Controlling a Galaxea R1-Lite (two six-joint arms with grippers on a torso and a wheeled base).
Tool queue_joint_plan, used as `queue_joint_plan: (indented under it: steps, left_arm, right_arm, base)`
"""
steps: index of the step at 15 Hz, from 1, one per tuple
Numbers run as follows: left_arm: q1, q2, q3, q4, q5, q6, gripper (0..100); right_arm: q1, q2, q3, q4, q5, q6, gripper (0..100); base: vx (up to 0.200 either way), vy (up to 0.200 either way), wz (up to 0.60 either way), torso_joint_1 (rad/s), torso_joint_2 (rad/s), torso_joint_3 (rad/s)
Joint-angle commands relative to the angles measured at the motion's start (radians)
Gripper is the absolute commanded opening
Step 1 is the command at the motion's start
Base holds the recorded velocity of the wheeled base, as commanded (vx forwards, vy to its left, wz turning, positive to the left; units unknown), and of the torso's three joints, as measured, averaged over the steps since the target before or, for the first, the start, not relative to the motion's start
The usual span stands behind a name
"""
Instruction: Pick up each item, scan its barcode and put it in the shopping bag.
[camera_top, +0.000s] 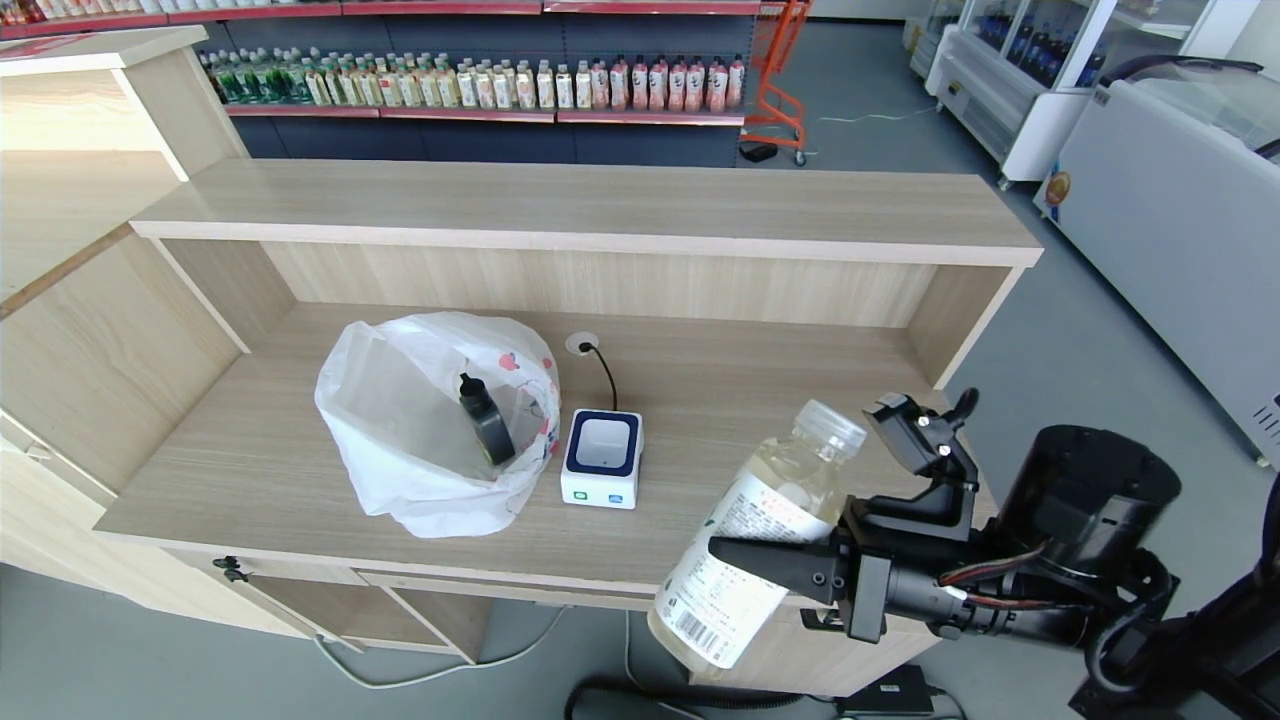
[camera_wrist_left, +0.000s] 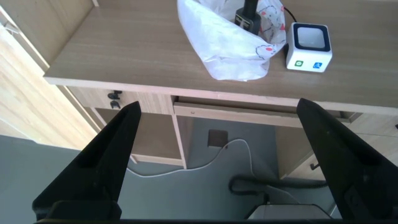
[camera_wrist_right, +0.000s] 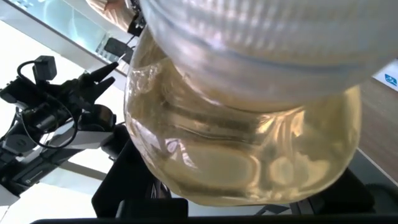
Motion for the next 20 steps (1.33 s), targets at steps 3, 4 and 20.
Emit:
queue_joint_plan:
  steps: [3, 4, 20]
  left_arm:
    - [0.001, 0.0, 0.0, 0.0, 0.001, 0.0, 100]
    - [0.001, 0.0, 0.0, 0.0, 0.001, 0.0, 100]
    - [0.001, 0.0, 0.0, 0.0, 0.001, 0.0, 100]
  right_arm:
    - [0.0, 0.006, 0.008, 0.001, 0.0, -0.002, 0]
    - [0.0, 0.006, 0.008, 0.001, 0.0, -0.002, 0]
    - [-0.538, -0.312, 0.008, 0.434, -0.086, -1.164, 0]
  base:
    - [0.0, 0.0, 0.0, 0.0, 0.0, 0.0]
    - [0.0, 0.0, 0.0, 0.0, 0.0, 0.0]
    - [0.0, 0.0, 0.0, 0.0, 0.0, 0.0]
